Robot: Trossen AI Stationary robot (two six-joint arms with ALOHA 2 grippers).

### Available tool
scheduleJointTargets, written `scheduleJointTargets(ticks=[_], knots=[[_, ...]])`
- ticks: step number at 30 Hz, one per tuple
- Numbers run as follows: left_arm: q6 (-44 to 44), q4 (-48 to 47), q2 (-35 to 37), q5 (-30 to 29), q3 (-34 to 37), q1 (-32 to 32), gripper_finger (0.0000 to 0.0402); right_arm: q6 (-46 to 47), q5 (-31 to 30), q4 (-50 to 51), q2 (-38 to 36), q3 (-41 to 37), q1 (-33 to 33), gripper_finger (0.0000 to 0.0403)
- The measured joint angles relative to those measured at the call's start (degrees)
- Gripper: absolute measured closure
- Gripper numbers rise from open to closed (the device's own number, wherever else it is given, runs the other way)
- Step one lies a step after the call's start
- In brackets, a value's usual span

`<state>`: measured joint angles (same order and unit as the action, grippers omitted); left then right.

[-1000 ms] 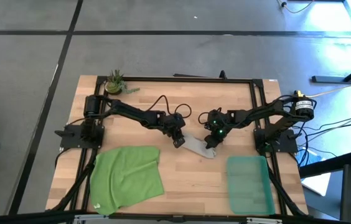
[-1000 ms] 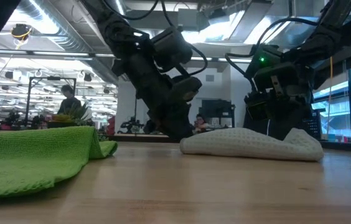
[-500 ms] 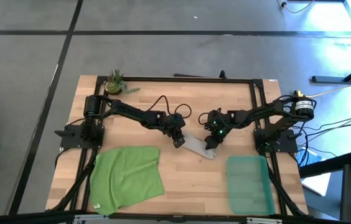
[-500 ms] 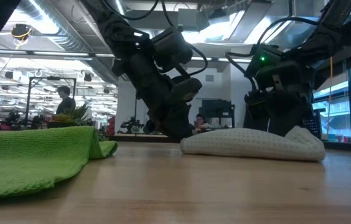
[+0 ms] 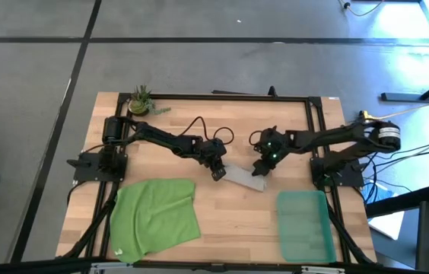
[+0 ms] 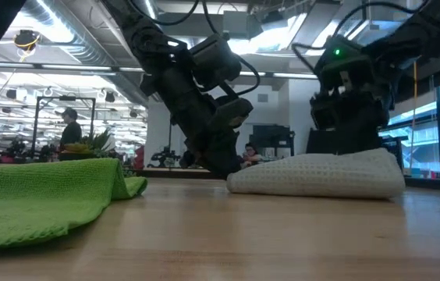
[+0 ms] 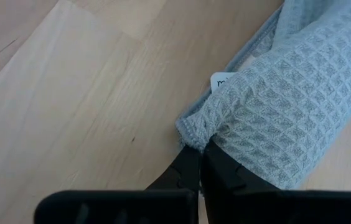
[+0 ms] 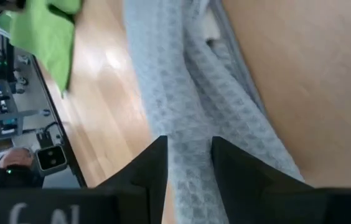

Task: Roll microfiber towels into tight, uniform cylinder then place into a basket
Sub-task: Roll the gray microfiber towel, then put the gray microfiber towel into the green bin

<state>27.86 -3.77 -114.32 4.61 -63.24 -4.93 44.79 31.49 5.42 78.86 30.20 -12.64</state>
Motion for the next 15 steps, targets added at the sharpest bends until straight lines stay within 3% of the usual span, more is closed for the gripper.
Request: scheduleJointTargets(ticks=[9,15], knots=[[0.2,0.0,0.0,0.3,0.0,0.0,0.0401,-1.8,-9.2,4.0,-12.1,0.0,0.2,0.0276],[0.2,0.9,0.0,0.6,0.1,0.0,0.0381,-7.9,-12.5,3.7,-17.9,0.1,4.8,0.0276]])
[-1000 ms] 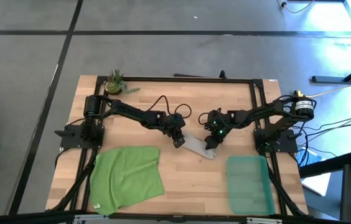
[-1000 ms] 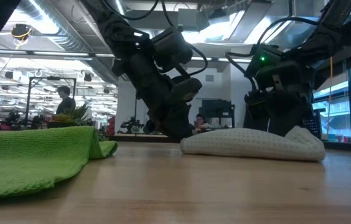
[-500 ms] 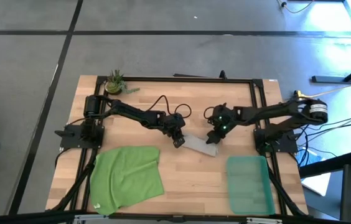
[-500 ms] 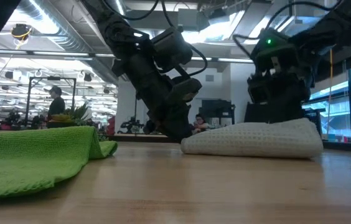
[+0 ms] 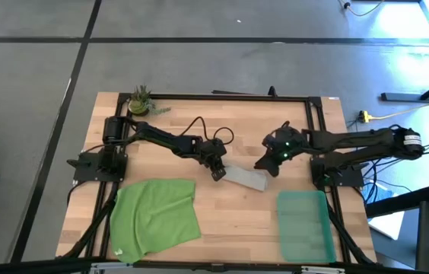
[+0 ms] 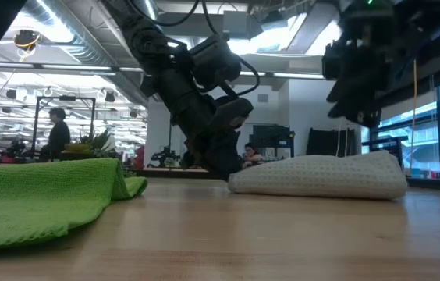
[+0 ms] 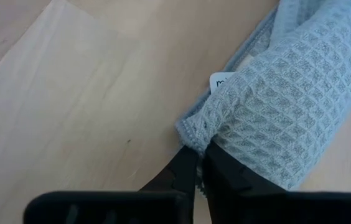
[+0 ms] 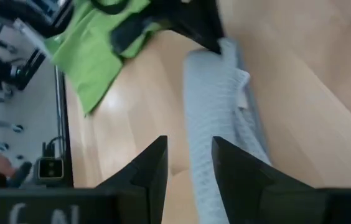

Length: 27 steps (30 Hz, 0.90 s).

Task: Roll microfiber towels into tight, uniform cylinder then place into a basket
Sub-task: Put the gray microfiber towel into the green bin

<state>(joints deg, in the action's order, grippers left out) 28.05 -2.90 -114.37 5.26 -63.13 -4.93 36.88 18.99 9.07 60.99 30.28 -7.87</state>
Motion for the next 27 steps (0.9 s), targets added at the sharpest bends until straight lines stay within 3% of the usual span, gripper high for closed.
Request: scheduleJointTargets(ticks=[13,27], knots=[[1.4,3.7,-0.2,0.2,0.1,0.0,0.0371,-13.3,-1.6,-0.5,-0.5,0.0,6.5,0.0276],[-0.3,3.1,-0.1,0.2,0.0,0.1,0.0378,-12.5,-1.5,-0.3,-0.5,0.0,7.0,0.0276]])
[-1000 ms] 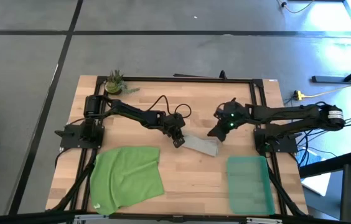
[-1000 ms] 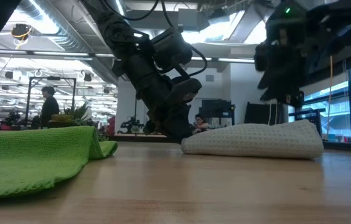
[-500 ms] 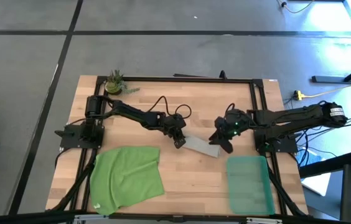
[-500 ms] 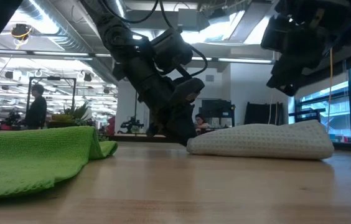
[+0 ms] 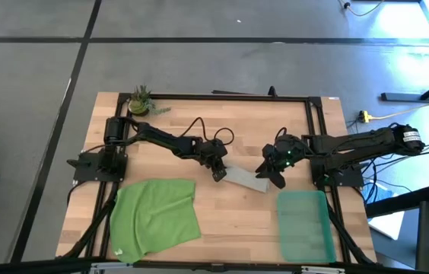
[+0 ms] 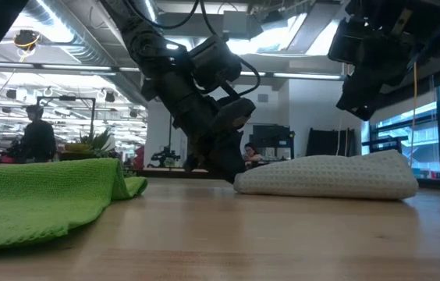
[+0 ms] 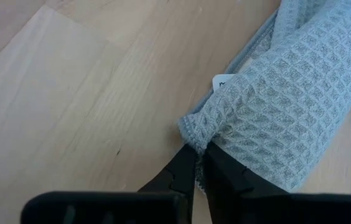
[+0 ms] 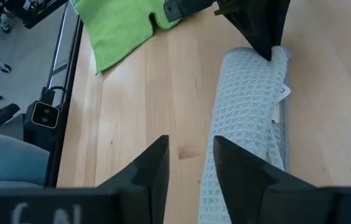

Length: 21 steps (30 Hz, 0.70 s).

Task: Roll microfiber towels into tight, uniform cylinder then place into a basket
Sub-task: Put the gray microfiber towel into the green bin

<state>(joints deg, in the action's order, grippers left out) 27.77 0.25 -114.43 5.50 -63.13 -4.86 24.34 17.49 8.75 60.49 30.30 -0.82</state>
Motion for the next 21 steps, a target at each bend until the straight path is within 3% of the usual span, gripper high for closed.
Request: scheduleJointTargets(ticks=[21], knots=[[0.2,0.5,0.0,0.0,0.0,0.0,0.0369,-5.1,-3.3,-0.4,1.0,0.0,0.0,0.0276]])
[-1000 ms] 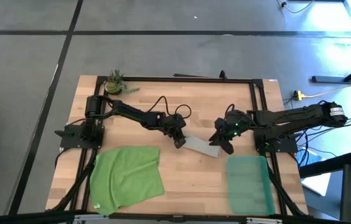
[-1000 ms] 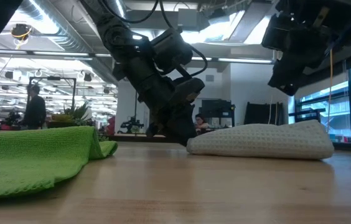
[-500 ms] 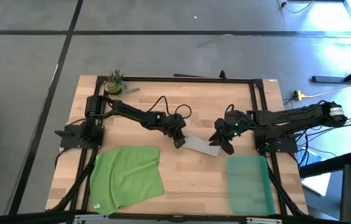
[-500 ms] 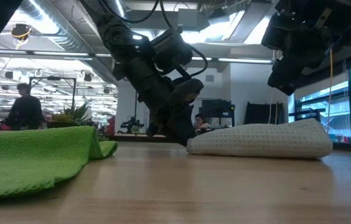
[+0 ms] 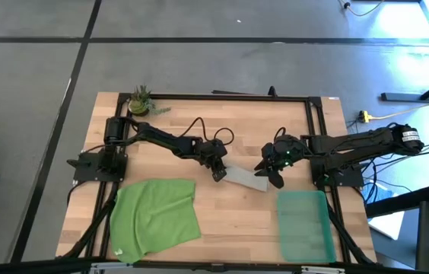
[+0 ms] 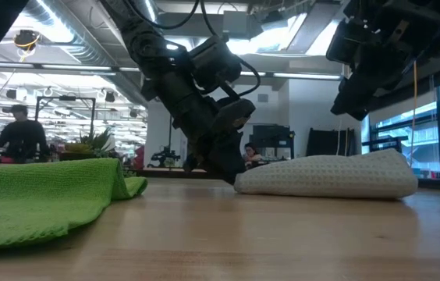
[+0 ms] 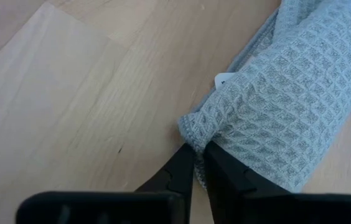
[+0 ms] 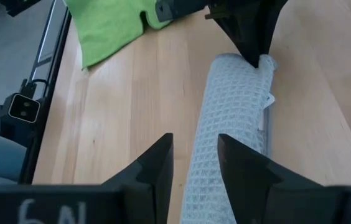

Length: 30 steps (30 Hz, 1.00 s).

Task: Roll microfiber towels into tight, uniform cylinder then place into a basket
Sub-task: Put the gray microfiber towel into the green bin

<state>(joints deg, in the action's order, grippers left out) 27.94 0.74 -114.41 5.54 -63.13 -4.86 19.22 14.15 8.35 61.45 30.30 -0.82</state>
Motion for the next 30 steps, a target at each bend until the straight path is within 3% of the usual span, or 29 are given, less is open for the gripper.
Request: scheduleJointTargets(ticks=[21,30], knots=[[-0.1,0.2,0.0,0.0,0.0,0.0,0.0362,-0.1,-0.2,-0.3,0.0,0.0,0.0,0.0276],[-0.1,0.2,0.0,0.1,0.0,0.0,0.0367,-1.5,-5.6,-0.9,0.0,0.0,0.0,0.0269]])
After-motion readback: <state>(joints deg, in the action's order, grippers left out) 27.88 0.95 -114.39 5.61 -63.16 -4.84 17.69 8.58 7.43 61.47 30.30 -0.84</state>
